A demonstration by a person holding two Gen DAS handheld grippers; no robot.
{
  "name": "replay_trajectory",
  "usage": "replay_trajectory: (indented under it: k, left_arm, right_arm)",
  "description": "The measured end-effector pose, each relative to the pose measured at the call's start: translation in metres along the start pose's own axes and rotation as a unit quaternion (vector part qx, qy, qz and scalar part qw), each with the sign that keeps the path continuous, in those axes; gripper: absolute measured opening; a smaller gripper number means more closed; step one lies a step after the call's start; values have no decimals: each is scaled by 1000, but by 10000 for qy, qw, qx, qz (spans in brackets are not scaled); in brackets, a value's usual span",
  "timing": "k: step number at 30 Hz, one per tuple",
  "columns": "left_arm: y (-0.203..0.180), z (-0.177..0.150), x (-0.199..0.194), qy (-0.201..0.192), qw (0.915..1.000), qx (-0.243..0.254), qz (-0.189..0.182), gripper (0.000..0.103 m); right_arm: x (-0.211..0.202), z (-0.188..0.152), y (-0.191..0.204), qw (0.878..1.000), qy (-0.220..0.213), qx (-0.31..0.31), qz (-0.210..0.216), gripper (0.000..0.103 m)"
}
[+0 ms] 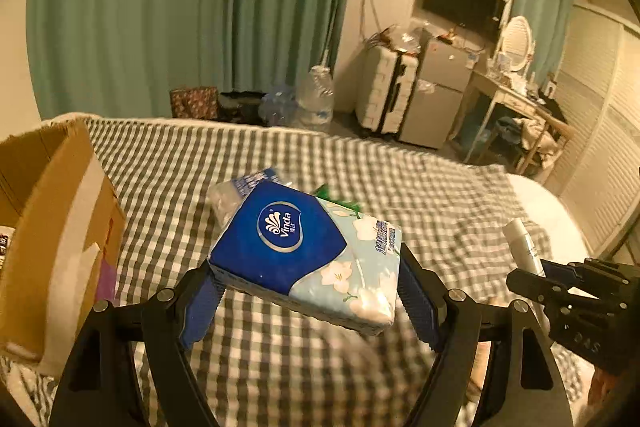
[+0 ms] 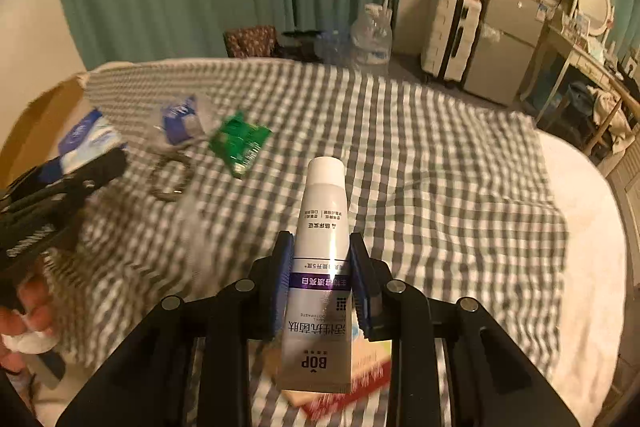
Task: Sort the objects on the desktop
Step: 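Carry tissue pack and toothpaste tube into the cardboard box and release both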
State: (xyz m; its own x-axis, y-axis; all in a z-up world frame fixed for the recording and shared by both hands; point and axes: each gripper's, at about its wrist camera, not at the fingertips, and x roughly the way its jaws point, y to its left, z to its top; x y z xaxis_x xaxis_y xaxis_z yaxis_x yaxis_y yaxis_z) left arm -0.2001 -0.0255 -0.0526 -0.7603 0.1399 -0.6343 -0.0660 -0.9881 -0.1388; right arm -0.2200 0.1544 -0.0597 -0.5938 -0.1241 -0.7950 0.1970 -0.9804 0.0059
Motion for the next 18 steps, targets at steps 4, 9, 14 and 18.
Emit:
replay_trajectory:
  k: [4, 9, 14, 18]
  left_arm:
    - [-3, 14, -39, -40, 9999, -82, -66, 81]
    - [8, 34, -83, -118, 9999, -3, 63, 81]
    - [28, 46, -119, -193, 9987, 236, 409, 81]
    - [54, 46, -139, -225, 9975, 274, 618, 81]
  right_arm:
    - [-49, 1, 6, 9996, -271, -58, -19, 27]
    - [-105, -2, 13, 9979, -601, -204, -134, 27]
    - [-140, -5, 22, 9964, -789, -251, -195, 27]
    - [-151, 1, 37, 9956, -885, -286, -123, 27]
